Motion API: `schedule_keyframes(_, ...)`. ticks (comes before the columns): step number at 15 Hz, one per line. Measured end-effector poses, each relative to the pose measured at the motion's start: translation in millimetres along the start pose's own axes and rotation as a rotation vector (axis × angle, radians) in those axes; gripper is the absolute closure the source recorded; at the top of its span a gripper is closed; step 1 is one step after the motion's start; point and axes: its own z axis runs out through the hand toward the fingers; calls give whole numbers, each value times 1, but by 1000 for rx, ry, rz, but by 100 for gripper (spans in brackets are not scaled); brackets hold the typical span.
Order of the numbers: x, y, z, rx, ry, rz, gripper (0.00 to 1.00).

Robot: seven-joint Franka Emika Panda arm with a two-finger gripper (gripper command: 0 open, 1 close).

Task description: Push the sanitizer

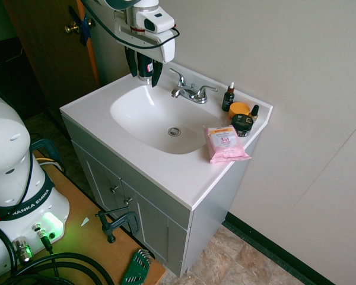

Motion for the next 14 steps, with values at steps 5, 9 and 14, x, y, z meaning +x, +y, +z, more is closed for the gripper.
schedule_keyframes(5,5,-19,-25,25,38,-22,0)
schedule_keyframes(9,-1,-91,-91,42,101,-60,0)
schedule_keyframes(14,-5,-179,-114,19,109,-112,100)
